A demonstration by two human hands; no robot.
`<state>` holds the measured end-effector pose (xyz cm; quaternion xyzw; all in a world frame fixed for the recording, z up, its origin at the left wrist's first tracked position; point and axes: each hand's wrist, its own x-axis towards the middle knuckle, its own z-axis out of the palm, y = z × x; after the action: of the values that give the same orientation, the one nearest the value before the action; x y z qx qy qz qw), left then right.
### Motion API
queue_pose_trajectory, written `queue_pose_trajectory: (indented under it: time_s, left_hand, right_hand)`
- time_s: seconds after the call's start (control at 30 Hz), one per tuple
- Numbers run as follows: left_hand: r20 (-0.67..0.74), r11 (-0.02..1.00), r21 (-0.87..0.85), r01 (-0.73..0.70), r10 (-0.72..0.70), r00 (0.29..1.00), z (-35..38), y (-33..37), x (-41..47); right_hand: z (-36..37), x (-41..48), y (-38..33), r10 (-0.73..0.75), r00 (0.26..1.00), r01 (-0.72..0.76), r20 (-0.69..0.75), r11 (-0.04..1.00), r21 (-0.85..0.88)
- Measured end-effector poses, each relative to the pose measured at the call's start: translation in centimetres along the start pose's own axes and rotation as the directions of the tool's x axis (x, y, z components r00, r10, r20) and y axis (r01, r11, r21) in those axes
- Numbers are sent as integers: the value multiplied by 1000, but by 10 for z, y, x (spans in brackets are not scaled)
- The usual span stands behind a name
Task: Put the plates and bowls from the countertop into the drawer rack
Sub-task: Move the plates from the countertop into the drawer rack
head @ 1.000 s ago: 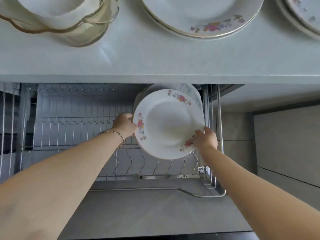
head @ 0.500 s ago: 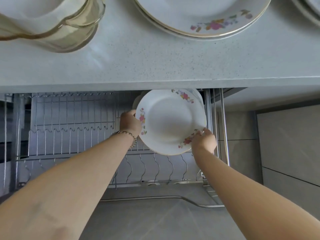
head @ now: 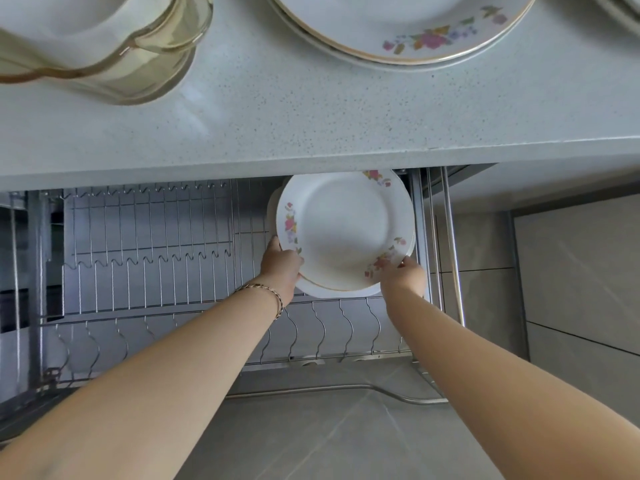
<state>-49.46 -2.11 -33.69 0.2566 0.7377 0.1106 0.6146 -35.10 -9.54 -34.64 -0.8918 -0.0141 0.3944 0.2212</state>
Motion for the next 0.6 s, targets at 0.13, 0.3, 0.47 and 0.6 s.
queue_pose_trajectory:
  time_s: [0.13, 0.3, 0.47, 0.6]
  left_hand:
    - [-1, 993, 116, 21, -21, 1000, -1, 1, -5]
    - [29, 888, 455, -72, 66, 997, -7, 24, -57]
    - [455, 709, 569, -418, 152, 877, 0, 84, -147]
    - [557, 577, 494, -650, 364, 746, 31, 153, -207]
  right_hand:
    - [-9, -9, 1, -91, 991, 98, 100, 992, -73]
    - [-52, -30, -16, -29, 923, 192, 383, 899, -394]
    - [-133, -77, -77, -50, 796, 441, 603, 730, -522]
    - [-211, -96, -134, -297, 797, 548, 526, 721, -424]
